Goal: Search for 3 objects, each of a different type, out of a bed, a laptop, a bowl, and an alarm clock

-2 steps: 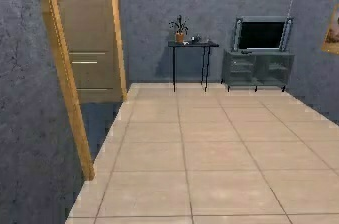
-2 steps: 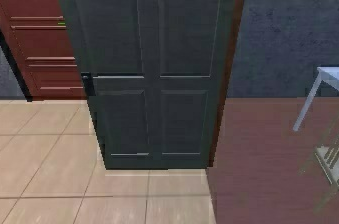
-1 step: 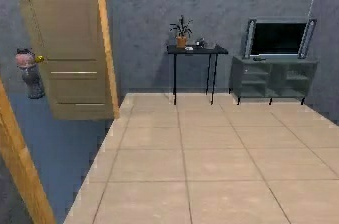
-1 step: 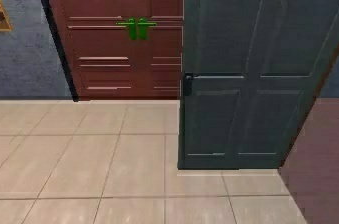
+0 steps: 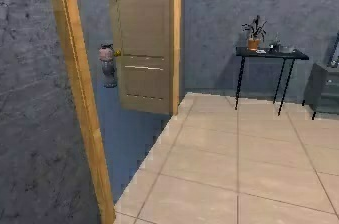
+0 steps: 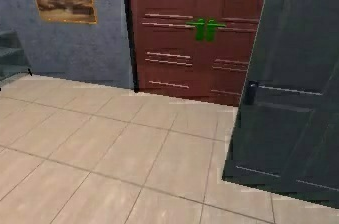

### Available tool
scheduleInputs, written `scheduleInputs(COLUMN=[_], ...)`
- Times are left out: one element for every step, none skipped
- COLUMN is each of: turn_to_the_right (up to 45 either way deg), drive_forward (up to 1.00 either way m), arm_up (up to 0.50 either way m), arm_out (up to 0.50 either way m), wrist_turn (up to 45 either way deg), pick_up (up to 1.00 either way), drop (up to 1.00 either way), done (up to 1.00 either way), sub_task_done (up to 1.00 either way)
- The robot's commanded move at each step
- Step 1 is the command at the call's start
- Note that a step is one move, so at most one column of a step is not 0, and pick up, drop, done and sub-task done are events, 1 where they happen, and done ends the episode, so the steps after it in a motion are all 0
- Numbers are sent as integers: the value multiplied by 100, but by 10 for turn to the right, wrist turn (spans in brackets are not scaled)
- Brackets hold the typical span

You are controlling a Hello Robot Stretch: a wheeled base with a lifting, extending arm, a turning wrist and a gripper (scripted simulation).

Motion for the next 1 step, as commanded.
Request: scheduleInputs(turn_to_the_right=[0], drive_forward=[100], arm_up=[0], arm_out=[0], wrist_turn=[0], pick_up=[0], drop=[0], done=[0], sub_task_done=[0])
